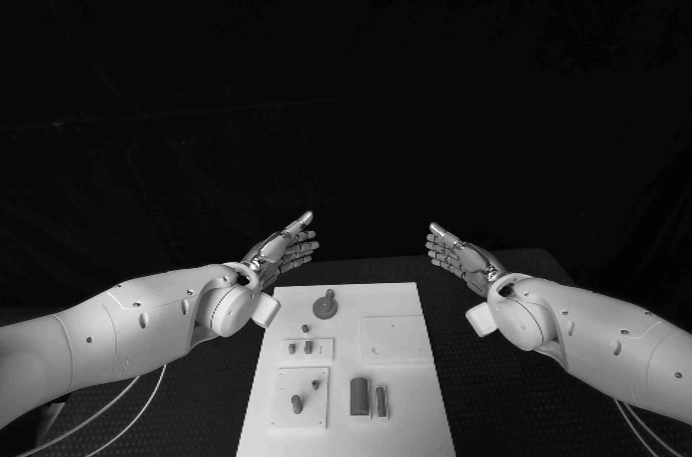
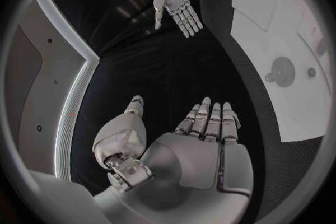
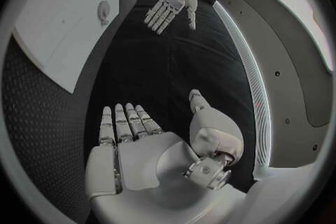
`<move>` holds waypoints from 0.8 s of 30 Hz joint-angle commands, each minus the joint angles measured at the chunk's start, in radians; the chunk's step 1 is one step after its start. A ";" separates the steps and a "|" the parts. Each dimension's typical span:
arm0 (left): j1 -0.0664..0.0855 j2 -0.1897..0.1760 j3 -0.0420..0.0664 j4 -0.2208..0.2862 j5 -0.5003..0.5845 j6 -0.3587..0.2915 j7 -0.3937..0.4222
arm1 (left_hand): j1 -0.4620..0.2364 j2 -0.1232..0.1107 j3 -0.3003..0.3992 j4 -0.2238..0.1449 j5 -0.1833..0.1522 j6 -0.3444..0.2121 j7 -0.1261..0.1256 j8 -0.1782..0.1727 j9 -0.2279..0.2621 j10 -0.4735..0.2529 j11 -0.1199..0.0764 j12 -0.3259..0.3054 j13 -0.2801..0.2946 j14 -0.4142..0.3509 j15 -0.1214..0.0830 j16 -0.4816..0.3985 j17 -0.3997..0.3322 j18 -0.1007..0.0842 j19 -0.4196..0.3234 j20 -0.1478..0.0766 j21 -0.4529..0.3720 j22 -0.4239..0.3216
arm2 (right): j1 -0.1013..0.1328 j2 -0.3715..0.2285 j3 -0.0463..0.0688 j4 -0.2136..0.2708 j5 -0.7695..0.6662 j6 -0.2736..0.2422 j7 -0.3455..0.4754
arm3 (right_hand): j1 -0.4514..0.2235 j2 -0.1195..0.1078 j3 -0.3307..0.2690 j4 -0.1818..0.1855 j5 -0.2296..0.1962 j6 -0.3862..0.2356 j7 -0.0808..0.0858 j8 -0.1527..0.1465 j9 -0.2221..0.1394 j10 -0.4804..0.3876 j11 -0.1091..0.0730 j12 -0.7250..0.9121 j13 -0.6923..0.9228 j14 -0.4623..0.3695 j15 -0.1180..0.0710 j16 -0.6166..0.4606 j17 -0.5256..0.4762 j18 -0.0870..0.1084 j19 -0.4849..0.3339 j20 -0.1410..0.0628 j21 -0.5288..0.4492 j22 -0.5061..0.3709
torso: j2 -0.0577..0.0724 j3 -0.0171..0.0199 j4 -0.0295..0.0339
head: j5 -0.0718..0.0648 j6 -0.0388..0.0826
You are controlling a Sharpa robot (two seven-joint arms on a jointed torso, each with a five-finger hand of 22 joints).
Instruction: Assemble the parts on the task board
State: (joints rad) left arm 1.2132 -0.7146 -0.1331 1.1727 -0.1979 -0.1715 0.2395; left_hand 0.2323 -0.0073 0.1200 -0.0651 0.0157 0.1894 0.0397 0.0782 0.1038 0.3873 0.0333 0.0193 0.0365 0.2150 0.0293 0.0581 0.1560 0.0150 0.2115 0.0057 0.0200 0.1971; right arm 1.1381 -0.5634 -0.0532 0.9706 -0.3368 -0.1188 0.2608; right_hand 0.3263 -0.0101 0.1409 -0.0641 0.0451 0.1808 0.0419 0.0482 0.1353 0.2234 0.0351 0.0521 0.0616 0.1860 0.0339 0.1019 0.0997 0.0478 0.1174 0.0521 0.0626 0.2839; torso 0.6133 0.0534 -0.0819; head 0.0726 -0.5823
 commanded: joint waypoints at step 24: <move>-0.163 -0.065 0.133 0.397 0.198 -0.599 0.281 | -0.232 0.007 -0.120 0.065 -0.016 -0.189 -0.040 -0.078 -0.104 -0.387 -0.033 -0.019 -0.036 -0.215 -0.029 -0.058 -0.156 -0.015 -0.211 -0.006 -0.020 -0.197 | -0.088 -0.216 0.053 0.598 0.336 -0.650 0.259 | -0.326 0.010 -0.141 0.064 -0.045 -0.181 -0.042 -0.048 -0.135 -0.223 -0.035 -0.052 -0.062 -0.186 -0.034 -0.102 -0.100 -0.048 -0.117 -0.052 -0.063 -0.284 | -0.069 -0.0534 0.0819 | -0.073 -0.018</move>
State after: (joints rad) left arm 1.0501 -0.7800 -0.0017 1.5652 -0.0296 -0.6985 0.4641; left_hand 0.0072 0.0003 0.0035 -0.0003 0.0034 0.0050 -0.0003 0.0029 0.0009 0.0053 0.0000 0.0029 0.0009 0.0035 0.0001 0.0035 0.0009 0.0154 0.0036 -0.0002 0.0035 0.0010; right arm 1.0515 -0.7776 -0.0012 1.5610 -0.0489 -0.6841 0.4632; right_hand 0.0058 -0.0001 0.0045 0.0000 0.0035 0.0043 0.0000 0.0034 0.0009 0.0036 -0.0001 0.0035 0.0009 0.0048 0.0005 0.0034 0.0009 0.0141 0.0051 0.0002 0.0035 0.0008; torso 0.5445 0.0005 -0.0004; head 0.0001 -0.6000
